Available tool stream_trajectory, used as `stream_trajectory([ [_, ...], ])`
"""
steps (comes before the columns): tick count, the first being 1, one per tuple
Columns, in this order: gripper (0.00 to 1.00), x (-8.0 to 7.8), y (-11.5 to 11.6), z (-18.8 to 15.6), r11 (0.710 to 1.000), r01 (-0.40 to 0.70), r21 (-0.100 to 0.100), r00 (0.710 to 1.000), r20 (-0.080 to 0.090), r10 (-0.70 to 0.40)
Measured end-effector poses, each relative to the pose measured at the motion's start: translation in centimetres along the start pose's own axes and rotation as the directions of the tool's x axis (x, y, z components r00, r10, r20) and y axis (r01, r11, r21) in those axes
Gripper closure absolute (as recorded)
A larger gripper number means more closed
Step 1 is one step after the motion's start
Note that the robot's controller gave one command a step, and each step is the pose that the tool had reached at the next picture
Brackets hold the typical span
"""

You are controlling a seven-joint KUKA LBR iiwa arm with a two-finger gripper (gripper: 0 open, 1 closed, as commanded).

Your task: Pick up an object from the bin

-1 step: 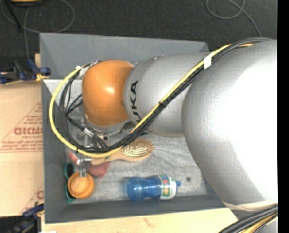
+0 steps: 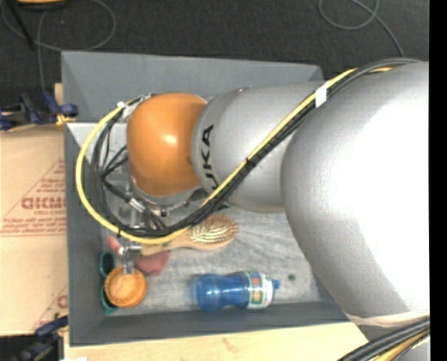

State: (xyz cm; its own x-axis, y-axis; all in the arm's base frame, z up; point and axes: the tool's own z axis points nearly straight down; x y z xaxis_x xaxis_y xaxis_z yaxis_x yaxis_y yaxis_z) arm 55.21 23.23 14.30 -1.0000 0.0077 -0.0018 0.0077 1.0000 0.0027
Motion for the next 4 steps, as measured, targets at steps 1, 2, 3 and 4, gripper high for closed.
stream_trajectory([
  [1, 0.00, 1.5, -0.9, 1.7, 0.981, 0.195, 0.001, 0.981, 0.007, -0.195],
  [2, 1.00, -1.4, -2.8, 6.9, 0.841, 0.541, 0.002, 0.841, 0.007, -0.541],
  [3, 1.00, -1.4, -2.8, 6.9, 0.842, 0.540, 0.002, 0.842, 0.007, -0.540],
  [4, 1.00, -2.0, -3.2, 2.5, 0.835, 0.551, 0.001, 0.835, -0.007, -0.551],
])
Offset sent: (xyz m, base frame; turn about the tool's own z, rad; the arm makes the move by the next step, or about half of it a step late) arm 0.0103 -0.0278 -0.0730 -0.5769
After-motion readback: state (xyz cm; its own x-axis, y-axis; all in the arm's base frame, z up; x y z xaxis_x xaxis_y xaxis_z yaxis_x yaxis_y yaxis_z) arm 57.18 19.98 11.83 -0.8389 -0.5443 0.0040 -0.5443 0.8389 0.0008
